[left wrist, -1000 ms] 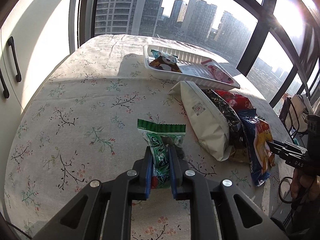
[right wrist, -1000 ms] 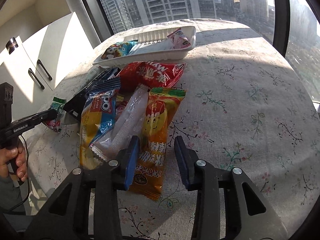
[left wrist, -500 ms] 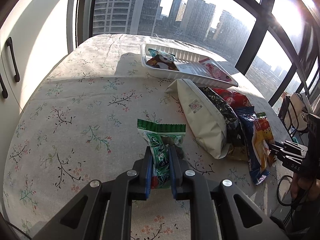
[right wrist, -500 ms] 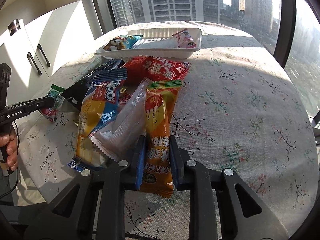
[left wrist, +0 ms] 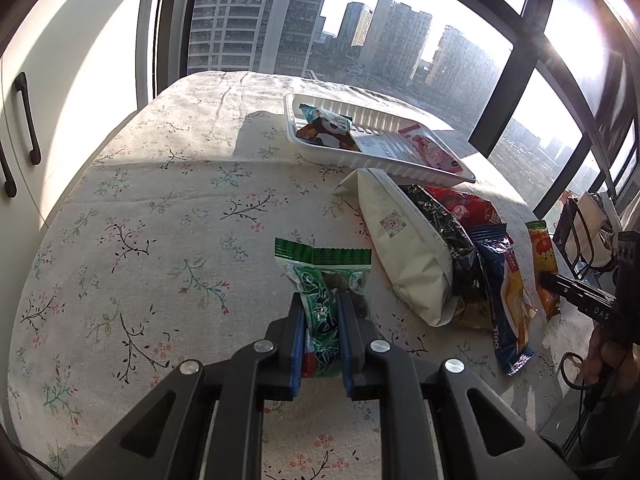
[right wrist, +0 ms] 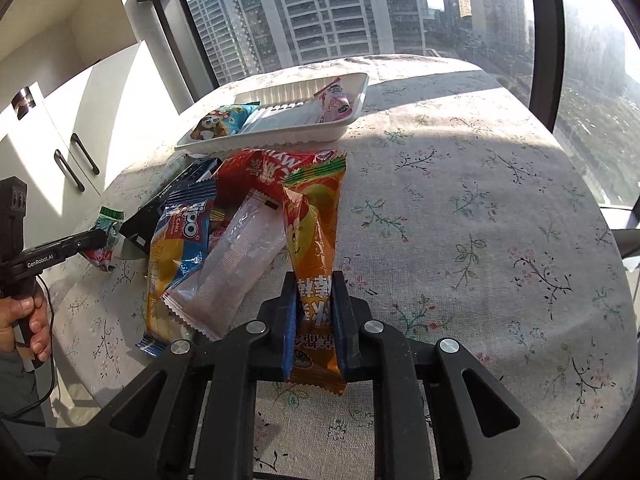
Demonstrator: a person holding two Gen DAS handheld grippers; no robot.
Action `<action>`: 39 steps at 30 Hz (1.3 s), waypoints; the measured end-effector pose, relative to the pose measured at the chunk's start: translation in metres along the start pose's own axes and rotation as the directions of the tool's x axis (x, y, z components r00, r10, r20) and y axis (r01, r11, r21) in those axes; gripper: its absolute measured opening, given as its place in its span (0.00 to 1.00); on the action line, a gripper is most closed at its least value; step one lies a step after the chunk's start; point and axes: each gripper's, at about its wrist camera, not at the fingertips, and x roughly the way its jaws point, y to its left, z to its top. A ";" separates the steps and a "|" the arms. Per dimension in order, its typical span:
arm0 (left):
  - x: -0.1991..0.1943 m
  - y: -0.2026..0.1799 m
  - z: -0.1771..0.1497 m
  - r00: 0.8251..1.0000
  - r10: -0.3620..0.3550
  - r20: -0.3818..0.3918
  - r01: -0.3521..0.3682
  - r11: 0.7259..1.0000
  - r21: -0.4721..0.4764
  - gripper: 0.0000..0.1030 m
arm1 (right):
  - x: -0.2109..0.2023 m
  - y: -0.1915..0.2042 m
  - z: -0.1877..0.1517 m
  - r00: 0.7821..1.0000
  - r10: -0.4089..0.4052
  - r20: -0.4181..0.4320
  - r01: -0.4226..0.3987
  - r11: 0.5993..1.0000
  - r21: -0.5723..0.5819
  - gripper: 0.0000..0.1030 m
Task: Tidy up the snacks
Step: 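Place both held snacks into the white tray and open both grippers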
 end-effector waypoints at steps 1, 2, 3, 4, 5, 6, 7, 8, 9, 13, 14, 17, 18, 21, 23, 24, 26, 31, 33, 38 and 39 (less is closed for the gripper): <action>-0.001 0.001 0.002 1.000 -0.006 0.004 0.006 1.000 -0.004 0.15 | -0.003 -0.005 0.002 1.000 0.010 0.007 -0.010 1.000 0.014 0.14; -0.003 0.002 0.006 1.000 -0.009 0.011 0.009 1.000 -0.005 0.15 | -0.005 -0.010 0.004 1.000 0.014 0.016 -0.014 1.000 0.027 0.14; -0.006 0.004 0.011 1.000 -0.008 0.021 0.008 1.000 -0.005 0.15 | -0.008 -0.015 0.007 1.000 0.013 0.028 -0.014 0.999 0.038 0.14; -0.008 0.005 0.015 1.000 -0.007 0.031 0.007 1.000 -0.004 0.15 | -0.012 -0.022 0.011 0.999 0.005 0.042 -0.008 0.999 0.051 0.14; -0.011 0.006 0.022 0.999 -0.005 0.042 0.005 1.000 -0.003 0.15 | -0.015 -0.029 0.015 0.999 -0.002 0.054 -0.002 0.998 0.064 0.14; -0.013 0.008 0.029 0.999 -0.005 0.053 0.006 1.000 -0.002 0.15 | -0.017 -0.036 0.020 0.998 -0.004 0.066 -0.002 0.997 0.079 0.14; -0.015 0.010 0.037 0.998 -0.005 0.065 0.005 1.000 0.000 0.15 | -0.020 -0.043 0.025 0.997 -0.005 0.080 -0.002 0.996 0.095 0.14; -0.016 0.012 0.045 0.997 -0.003 0.076 0.002 1.000 0.003 0.15 | -0.023 -0.050 0.034 0.995 -0.014 0.095 0.004 0.994 0.107 0.14; -0.016 0.014 0.054 0.996 0.000 0.085 -0.001 1.000 0.008 0.15 | -0.025 -0.056 0.042 0.994 -0.023 0.108 0.011 0.994 0.113 0.14; -0.016 0.014 0.093 0.993 0.000 0.122 -0.003 1.000 0.027 0.15 | -0.028 -0.067 0.079 0.987 -0.012 0.160 -0.008 0.992 0.128 0.14; -0.014 0.013 0.104 0.992 -0.003 0.129 -0.002 0.999 0.038 0.15 | -0.026 -0.066 0.090 0.986 -0.005 0.167 -0.016 0.992 0.123 0.14; -0.004 0.002 0.133 0.992 -0.022 0.127 0.012 0.997 0.076 0.15 | -0.013 -0.057 0.124 0.983 0.046 0.179 -0.065 0.993 0.100 0.14; 0.002 -0.005 0.143 0.992 -0.029 0.119 0.018 0.995 0.093 0.15 | -0.008 -0.051 0.133 0.982 0.063 0.178 -0.080 0.993 0.089 0.14; 0.026 -0.025 0.169 0.995 -0.056 0.080 0.044 0.989 0.142 0.15 | 0.013 -0.031 0.164 0.979 0.129 0.159 -0.139 0.989 0.052 0.14; 0.046 -0.041 0.184 0.997 -0.069 0.043 0.060 0.983 0.176 0.15 | 0.032 -0.017 0.184 0.977 0.168 0.133 -0.174 0.984 0.035 0.14; 0.057 -0.048 0.190 0.997 -0.075 0.024 0.069 0.979 0.190 0.15 | 0.041 -0.012 0.191 0.976 0.179 0.122 -0.183 0.983 0.029 0.14; 0.078 -0.059 0.201 0.997 -0.079 -0.008 0.079 0.974 0.214 0.15 | 0.063 0.001 0.208 0.978 0.189 0.092 -0.190 0.982 0.012 0.14; 0.132 -0.070 0.215 0.995 -0.064 -0.080 0.081 0.971 0.227 0.15 | 0.116 0.016 0.229 0.984 0.180 0.019 -0.180 0.984 0.000 0.14; 0.148 -0.072 0.217 0.994 -0.052 -0.098 0.074 0.971 0.229 0.15 | 0.134 0.014 0.233 0.985 0.172 -0.005 -0.172 0.985 0.010 0.14; 0.179 -0.075 0.216 0.989 -0.025 -0.143 0.059 0.968 0.245 0.15 | 0.181 0.012 0.240 0.985 0.161 -0.064 -0.160 0.987 0.022 0.14; 0.184 -0.074 0.216 0.988 -0.022 -0.151 0.059 0.968 0.245 0.15 | 0.189 0.012 0.236 0.984 0.158 -0.077 -0.157 0.987 0.020 0.14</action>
